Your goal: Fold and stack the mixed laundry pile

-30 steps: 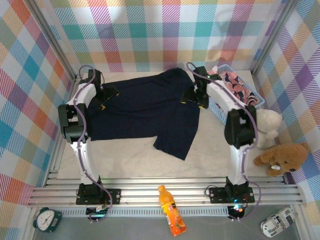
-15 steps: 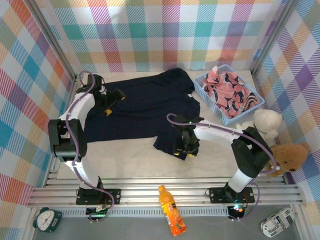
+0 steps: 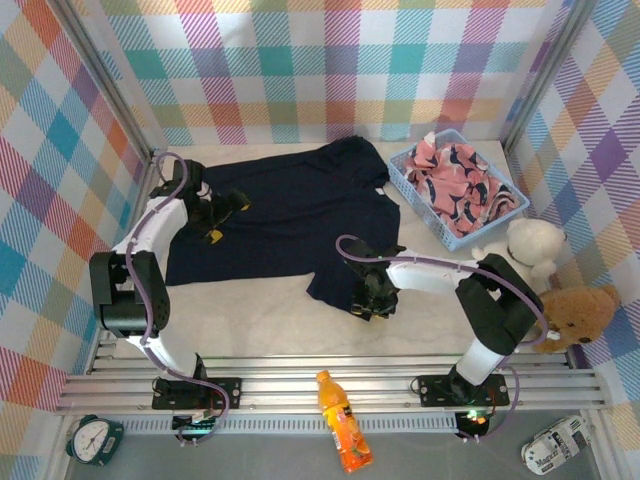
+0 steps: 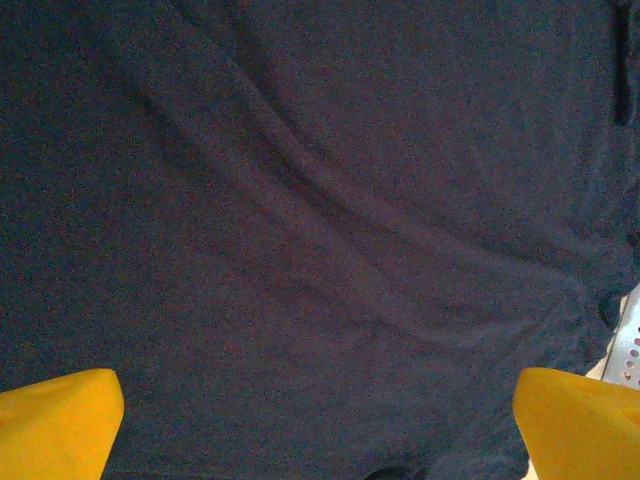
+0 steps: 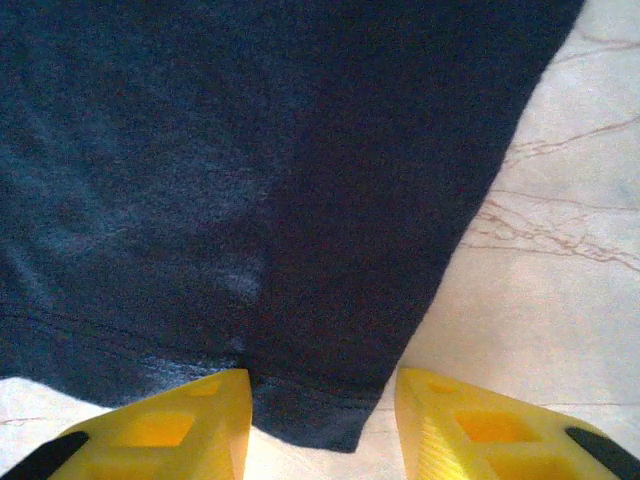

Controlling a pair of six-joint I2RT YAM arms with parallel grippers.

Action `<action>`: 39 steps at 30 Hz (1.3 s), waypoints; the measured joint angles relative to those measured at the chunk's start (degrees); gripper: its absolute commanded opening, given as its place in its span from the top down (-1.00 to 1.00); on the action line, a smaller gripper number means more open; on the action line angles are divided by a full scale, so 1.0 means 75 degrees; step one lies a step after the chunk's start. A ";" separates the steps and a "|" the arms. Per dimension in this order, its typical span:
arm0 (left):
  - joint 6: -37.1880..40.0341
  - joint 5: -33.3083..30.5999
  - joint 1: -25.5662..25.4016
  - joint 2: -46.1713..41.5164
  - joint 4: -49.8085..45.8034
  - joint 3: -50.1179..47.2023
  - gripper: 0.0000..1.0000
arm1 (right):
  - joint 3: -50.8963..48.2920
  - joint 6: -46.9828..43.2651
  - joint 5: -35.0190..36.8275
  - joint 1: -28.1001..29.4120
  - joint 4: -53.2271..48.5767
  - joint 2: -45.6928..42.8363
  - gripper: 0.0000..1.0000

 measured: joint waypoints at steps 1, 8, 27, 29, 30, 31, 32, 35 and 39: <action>-0.0009 0.0000 0.0000 -0.0015 0.0000 -0.0006 -1.00 | -0.0012 0.0009 0.0023 0.0009 0.0000 0.0000 0.32; -0.0041 -0.0055 0.0009 -0.0026 -0.0003 -0.0047 -1.00 | -0.0111 0.0323 0.0297 0.0006 -0.0114 -0.0093 1.00; -0.0857 -0.2489 0.1040 -0.1719 -0.1355 -0.2384 -0.80 | -0.0181 -0.1501 0.1000 -0.1276 -0.1055 -0.0254 1.00; -0.1102 -0.2801 0.1049 -0.1760 -0.1437 -0.2559 -0.71 | -0.0184 -0.1647 0.0968 -0.1416 -0.1102 -0.0274 1.00; -0.1247 -0.2946 0.1049 -0.1810 -0.1454 -0.2672 -0.68 | -0.0184 -0.1693 0.0930 -0.1460 -0.1105 -0.0280 1.00; -0.1355 -0.3072 0.1049 -0.1888 -0.1486 -0.2795 -0.64 | -0.0184 -0.1737 0.0889 -0.1480 -0.1105 -0.0283 1.00; -0.1469 -0.3200 0.1049 -0.1985 -0.1539 -0.2920 -0.62 | -0.0184 -0.1789 0.0842 -0.1480 -0.1099 -0.0283 1.00; -0.1798 -0.3480 0.1049 -0.2358 -0.1754 -0.3279 -0.46 | -0.0184 -0.1842 0.0638 -0.1478 -0.1058 -0.0283 1.00; -0.2136 -0.3669 0.1049 -0.2661 -0.1891 -0.3567 -0.38 | -0.0184 -0.1845 0.0428 -0.1480 -0.0959 -0.0283 1.00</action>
